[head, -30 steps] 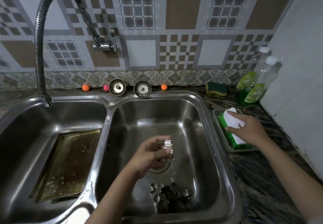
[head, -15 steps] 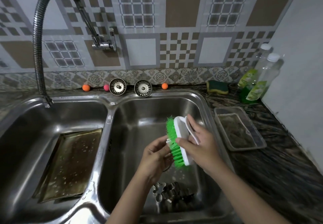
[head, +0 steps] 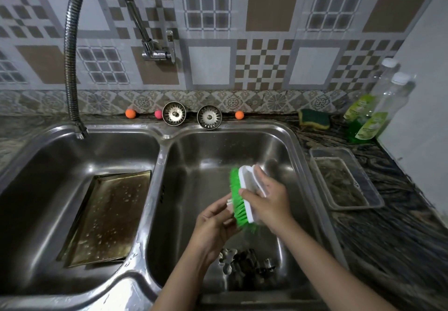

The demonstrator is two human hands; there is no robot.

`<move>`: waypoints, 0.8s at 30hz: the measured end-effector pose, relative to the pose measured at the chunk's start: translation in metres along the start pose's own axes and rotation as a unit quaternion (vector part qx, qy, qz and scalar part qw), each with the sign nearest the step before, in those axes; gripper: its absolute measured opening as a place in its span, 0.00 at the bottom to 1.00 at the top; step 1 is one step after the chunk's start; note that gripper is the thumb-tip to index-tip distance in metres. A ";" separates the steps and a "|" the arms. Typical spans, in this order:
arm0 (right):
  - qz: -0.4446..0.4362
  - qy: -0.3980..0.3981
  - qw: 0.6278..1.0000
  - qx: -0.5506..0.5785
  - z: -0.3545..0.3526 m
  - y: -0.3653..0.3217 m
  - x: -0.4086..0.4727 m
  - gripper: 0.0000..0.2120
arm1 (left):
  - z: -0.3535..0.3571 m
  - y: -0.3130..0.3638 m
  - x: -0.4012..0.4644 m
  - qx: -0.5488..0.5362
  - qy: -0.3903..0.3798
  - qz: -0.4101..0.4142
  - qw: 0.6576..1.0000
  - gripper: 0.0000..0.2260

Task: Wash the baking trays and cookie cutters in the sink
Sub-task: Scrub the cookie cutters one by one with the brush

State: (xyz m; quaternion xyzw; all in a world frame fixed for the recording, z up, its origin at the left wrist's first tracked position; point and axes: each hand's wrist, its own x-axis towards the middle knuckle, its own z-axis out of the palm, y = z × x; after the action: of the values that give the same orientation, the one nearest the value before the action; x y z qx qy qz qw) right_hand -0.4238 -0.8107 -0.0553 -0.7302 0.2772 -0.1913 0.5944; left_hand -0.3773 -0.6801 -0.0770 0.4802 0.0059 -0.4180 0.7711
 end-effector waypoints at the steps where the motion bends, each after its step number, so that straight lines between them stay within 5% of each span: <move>1: 0.011 0.018 1.000 -0.004 -0.004 0.001 0.007 0.35 | -0.002 -0.003 0.000 0.018 -0.005 -0.003 1.000 0.17; 7: 0.040 0.084 0.995 0.031 -0.026 0.003 0.021 0.34 | -0.003 -0.007 -0.001 0.158 -0.011 -0.011 0.987 0.17; 14: 0.064 -0.121 0.990 0.033 -0.039 0.014 0.004 0.36 | -0.008 0.006 0.003 0.377 0.003 0.085 0.922 0.26; 20: 0.143 -0.072 0.974 0.162 -0.027 0.025 -0.019 0.32 | -0.010 0.017 0.004 0.245 0.025 0.141 0.959 0.26; 24: 0.167 -0.007 0.958 0.235 -0.015 0.024 -0.027 0.31 | -0.006 0.002 0.000 0.174 0.070 0.154 0.970 0.15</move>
State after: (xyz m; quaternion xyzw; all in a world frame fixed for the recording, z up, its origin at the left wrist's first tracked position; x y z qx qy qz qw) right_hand -0.4582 -0.8080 -0.0741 -0.5146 0.3380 -0.1438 0.7748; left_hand -0.3737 -0.6754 -0.0789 0.6305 -0.0871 -0.2544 0.7281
